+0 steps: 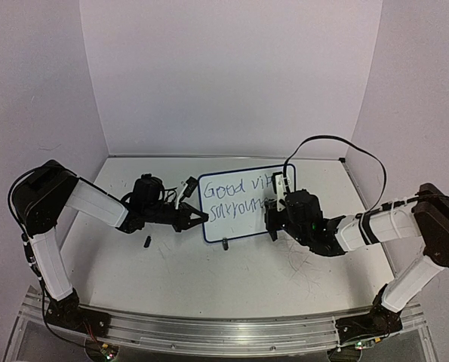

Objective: Write a sentence on the whiteboard

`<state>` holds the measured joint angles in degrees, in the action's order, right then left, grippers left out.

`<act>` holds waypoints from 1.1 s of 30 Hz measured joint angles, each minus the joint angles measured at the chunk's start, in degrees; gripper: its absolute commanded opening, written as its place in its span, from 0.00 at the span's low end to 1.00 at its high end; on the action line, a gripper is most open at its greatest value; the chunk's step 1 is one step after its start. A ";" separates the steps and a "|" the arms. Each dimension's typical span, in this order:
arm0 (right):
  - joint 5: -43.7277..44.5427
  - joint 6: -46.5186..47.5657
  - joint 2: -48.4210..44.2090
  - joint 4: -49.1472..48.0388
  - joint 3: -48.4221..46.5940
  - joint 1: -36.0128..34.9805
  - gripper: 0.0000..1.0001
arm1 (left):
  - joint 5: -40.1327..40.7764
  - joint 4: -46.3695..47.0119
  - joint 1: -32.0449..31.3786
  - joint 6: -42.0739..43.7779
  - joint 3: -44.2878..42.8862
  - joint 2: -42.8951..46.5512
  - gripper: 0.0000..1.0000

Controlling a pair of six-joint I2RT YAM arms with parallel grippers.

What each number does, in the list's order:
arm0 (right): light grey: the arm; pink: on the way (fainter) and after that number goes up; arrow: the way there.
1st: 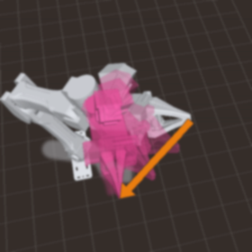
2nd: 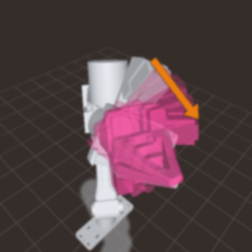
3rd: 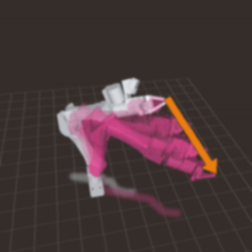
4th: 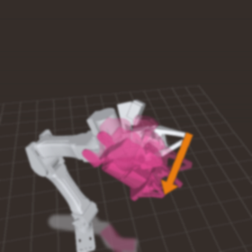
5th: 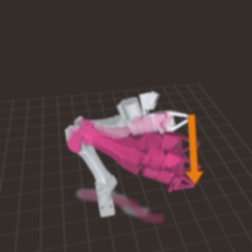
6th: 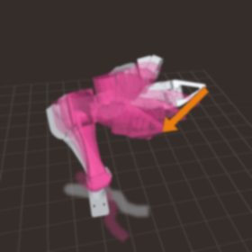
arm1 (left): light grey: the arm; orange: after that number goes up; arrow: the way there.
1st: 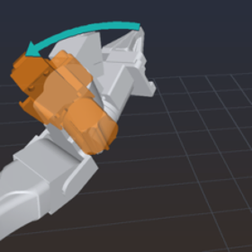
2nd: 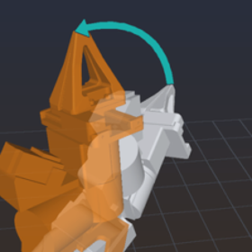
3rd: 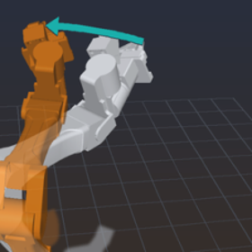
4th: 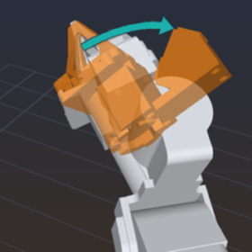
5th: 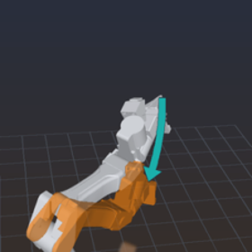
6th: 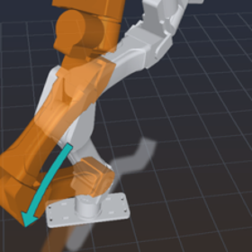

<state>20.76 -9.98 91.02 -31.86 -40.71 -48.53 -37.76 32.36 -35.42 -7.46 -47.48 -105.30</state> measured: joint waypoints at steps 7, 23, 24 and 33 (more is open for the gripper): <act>1.05 0.53 0.00 0.09 -0.01 0.26 0.00 | 0.02 0.00 0.00 -0.05 0.00 0.00 0.00; 2.82 3.56 -0.69 0.66 -3.31 1.79 0.00 | 0.37 0.02 0.00 -0.26 0.00 0.06 0.00; 2.84 3.70 -0.76 0.67 -3.41 1.84 0.00 | 0.38 0.01 0.00 -0.25 0.00 0.09 0.00; 2.81 4.22 -2.15 0.63 -3.69 2.03 0.00 | 0.37 -0.02 0.00 0.18 0.00 0.22 0.00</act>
<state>23.57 -5.76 88.88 -31.22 -44.40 -46.50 -37.39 32.34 -35.42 -7.28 -47.48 -105.08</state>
